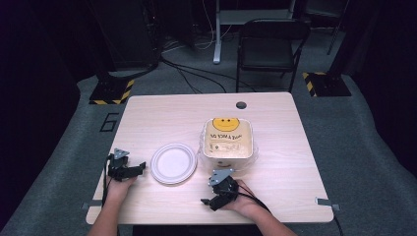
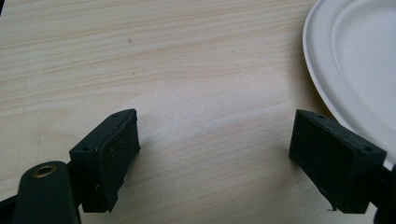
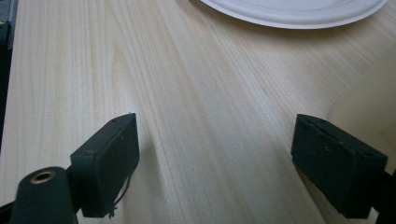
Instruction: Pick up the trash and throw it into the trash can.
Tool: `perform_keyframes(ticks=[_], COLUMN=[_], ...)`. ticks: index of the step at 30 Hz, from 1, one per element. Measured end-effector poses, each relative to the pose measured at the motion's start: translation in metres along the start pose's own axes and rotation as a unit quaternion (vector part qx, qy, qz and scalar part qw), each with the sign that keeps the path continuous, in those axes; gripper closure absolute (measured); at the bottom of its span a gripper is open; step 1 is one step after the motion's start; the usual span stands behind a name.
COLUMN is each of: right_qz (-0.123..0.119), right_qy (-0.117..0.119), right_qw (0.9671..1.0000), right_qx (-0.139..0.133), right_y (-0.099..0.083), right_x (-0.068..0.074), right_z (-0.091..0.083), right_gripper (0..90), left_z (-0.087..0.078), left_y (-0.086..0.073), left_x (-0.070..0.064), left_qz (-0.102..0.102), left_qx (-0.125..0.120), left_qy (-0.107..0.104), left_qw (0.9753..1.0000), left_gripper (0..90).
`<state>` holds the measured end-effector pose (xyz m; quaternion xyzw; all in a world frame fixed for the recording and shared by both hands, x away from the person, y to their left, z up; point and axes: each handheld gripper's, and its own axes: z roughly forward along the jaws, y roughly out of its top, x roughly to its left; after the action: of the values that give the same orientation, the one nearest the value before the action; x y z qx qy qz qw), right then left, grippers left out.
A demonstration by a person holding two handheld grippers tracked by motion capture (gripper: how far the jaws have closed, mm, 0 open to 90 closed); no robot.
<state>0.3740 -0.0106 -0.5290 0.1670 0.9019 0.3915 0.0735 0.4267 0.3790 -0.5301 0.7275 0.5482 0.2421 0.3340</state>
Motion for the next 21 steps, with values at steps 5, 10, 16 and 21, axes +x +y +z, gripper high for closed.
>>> perform_keyframes(ticks=[5, 10, 16, 21], right_qz=[0.001, 0.007, 0.008, 0.005], right_qy=[-0.002, -0.003, -0.004, -0.003], right_qw=[1.0, 1.0, 0.9999, 1.0], right_qx=[-0.003, -0.006, -0.011, -0.006], right_y=[-0.0004, -0.0012, -0.001, 0.0012], right_x=[0.0008, 0.0029, 0.0065, 0.0086], right_z=[-0.0006, -0.002, -0.003, -0.0043], right_gripper=[16.5, 21.0, 30.6, 40.2], left_z=[-0.0014, -0.0016, -0.0016, -0.0032], left_y=[-0.0002, -0.0001, 0.0, 0.0011], left_x=[-0.0014, -0.0021, -0.0023, -0.0022], left_qz=[0.008, 0.01, 0.008, 0.004], left_qx=[-0.003, -0.004, -0.004, -0.002], left_qy=[-0.009, -0.013, -0.011, -0.009], left_qw=[0.9999, 0.9999, 0.9999, 1.0], left_gripper=[23.9, 25.6, 26.2, 31.7])
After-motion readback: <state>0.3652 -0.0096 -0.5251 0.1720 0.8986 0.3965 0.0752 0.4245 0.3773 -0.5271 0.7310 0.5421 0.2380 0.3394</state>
